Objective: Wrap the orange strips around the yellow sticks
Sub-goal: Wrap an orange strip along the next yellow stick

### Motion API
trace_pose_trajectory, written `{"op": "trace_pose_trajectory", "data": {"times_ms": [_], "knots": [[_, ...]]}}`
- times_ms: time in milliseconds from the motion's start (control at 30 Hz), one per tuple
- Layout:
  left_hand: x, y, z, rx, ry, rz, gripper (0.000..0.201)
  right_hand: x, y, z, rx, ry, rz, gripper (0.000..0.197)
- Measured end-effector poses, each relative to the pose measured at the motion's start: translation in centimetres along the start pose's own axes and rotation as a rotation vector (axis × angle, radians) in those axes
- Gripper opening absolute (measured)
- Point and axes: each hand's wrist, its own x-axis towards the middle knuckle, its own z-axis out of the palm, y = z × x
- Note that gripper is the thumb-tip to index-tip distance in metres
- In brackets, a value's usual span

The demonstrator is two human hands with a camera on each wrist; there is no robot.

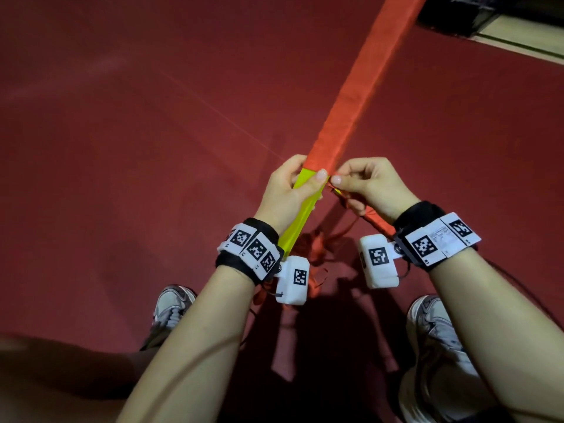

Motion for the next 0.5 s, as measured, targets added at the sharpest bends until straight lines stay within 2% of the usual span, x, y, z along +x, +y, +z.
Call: {"op": "trace_pose_trajectory", "data": {"times_ms": [67, 133, 233, 300, 367, 433, 500], "knots": [[0.4, -0.4, 0.1, 0.104, 0.083, 0.037, 0.021, 0.3, -0.9, 0.1, -0.171, 0.041, -0.015, 0.019], [0.6, -0.9, 0.4, 0.311, 0.173, 0.074, 0.026, 0.4, -1.6, 0.3, -0.280, 0.062, 0.001, 0.019], [0.2, -1.3, 0.9, 0.613, 0.258, 0.125, 0.025, 0.0, -1.4, 1.4, -0.251, 0.122, 0.092, 0.040], [-0.3, -1.3, 1.4, 0.731, 0.236, 0.139, 0.026, -0.2, -0.7, 2.4, -0.353, 0.183, 0.123, 0.048], [-0.5, -1.3, 1.8, 0.755, 0.161, 0.131, 0.030, -0.3, 0.1, 2.8, -0.405, 0.267, 0.141, 0.051], [-0.6, -1.4, 2.0, 0.763, 0.075, 0.121, 0.039, -0.2, 0.4, 2.8, -0.374, 0.313, 0.166, 0.056], [-0.7, -1.5, 2.1, 0.794, 0.049, 0.137, 0.044, 0.0, 0.4, 2.9, -0.335, 0.315, 0.209, 0.052]]}}
